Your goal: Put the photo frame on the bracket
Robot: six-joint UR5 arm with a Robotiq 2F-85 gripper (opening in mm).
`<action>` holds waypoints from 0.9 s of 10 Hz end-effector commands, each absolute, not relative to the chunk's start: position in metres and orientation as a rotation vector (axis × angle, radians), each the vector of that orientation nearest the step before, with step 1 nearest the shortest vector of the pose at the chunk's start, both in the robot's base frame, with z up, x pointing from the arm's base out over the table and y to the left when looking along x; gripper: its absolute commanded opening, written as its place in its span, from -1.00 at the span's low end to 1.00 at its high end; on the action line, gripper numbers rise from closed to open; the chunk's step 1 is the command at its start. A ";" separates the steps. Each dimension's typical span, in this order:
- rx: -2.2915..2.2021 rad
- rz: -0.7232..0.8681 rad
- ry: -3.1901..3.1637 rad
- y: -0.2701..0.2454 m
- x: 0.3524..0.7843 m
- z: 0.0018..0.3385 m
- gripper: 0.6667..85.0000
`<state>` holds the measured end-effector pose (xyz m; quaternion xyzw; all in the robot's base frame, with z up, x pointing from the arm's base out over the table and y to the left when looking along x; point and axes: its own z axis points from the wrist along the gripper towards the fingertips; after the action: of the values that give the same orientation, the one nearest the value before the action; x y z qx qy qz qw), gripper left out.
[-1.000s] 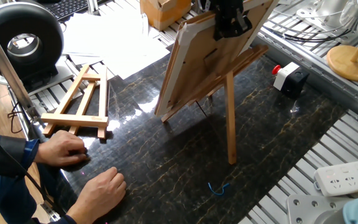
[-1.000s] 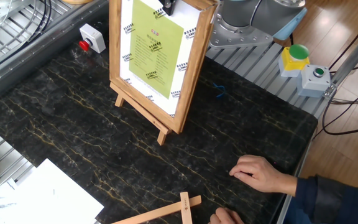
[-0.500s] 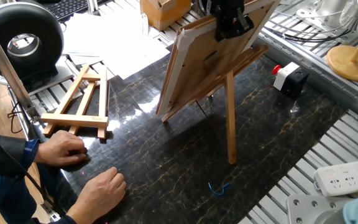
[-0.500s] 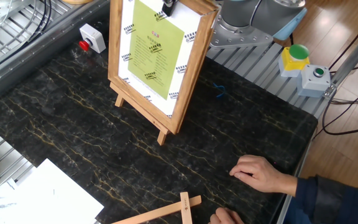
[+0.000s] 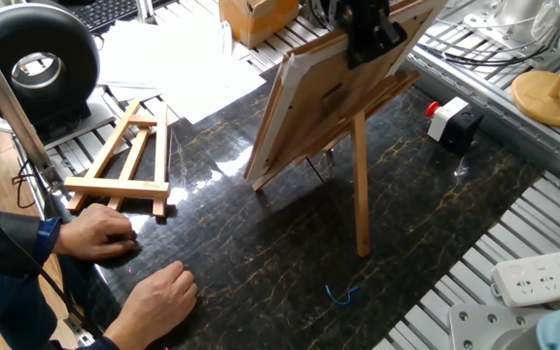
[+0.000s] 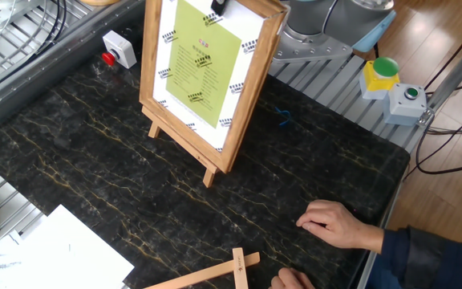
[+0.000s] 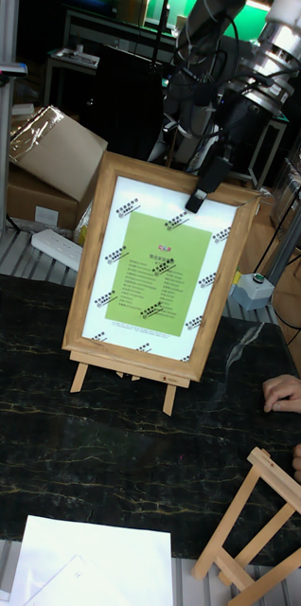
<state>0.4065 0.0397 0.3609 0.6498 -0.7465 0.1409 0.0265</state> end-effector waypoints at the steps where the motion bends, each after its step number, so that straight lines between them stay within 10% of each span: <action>1: 2.006 0.342 -2.294 0.046 0.390 0.369 -0.23; 9: 1.980 0.232 -2.267 0.045 0.369 0.383 -0.08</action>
<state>0.3734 0.0445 0.3770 0.6508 -0.7517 0.0889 0.0587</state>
